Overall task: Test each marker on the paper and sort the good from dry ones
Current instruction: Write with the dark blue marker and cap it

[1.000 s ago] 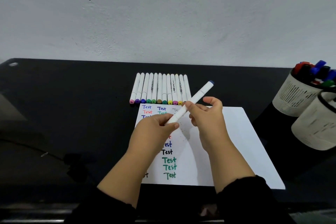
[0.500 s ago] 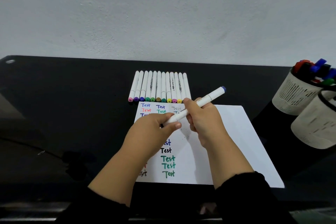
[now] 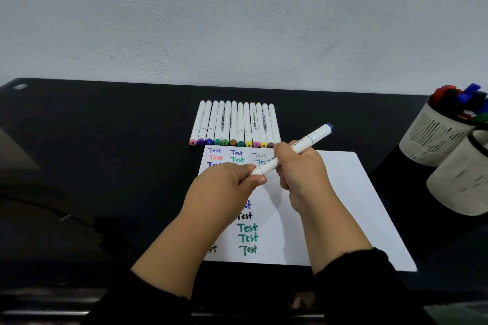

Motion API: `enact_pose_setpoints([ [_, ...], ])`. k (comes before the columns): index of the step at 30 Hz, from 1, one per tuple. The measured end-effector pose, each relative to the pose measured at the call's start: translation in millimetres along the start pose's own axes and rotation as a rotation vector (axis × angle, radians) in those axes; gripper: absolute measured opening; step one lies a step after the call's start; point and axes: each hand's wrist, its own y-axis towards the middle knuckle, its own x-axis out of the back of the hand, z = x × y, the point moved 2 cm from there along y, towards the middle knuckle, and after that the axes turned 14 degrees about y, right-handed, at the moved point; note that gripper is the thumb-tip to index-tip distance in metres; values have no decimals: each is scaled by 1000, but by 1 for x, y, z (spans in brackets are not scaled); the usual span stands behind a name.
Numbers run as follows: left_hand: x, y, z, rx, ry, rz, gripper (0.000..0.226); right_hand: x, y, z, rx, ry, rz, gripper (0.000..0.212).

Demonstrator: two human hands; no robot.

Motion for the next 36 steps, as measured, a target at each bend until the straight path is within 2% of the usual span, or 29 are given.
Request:
enact_pose_setpoints([
  [2, -1, 1, 1, 16, -54, 41, 22, 0, 0, -1, -10, -15, 20, 13],
  [5, 2, 2, 7, 58, -256, 127, 23, 2, 2, -1, 12, -51, 64, 11],
  [8, 6, 1, 17, 93, -363, 123, 19, 20, 11, 13, 94, 75, -48, 21],
  [10, 8, 2, 25, 134, -357, 49, 17, 31, 15, 21, 119, 113, -104, 21],
  [13, 8, 2, 25, 174, -295, 7, 35, 33, 13, 17, 80, 86, -104, 19],
  [21, 2, 4, 21, 186, -285, -22, 44, 26, 15, 10, 45, 26, 9, 18],
  [28, 1, 11, 22, 174, -268, -54, 43, 24, 28, -5, 168, -115, -90, 22],
  [36, -2, 15, 27, 181, -270, -56, 45, 20, 29, -15, 293, -194, -83, 34],
])
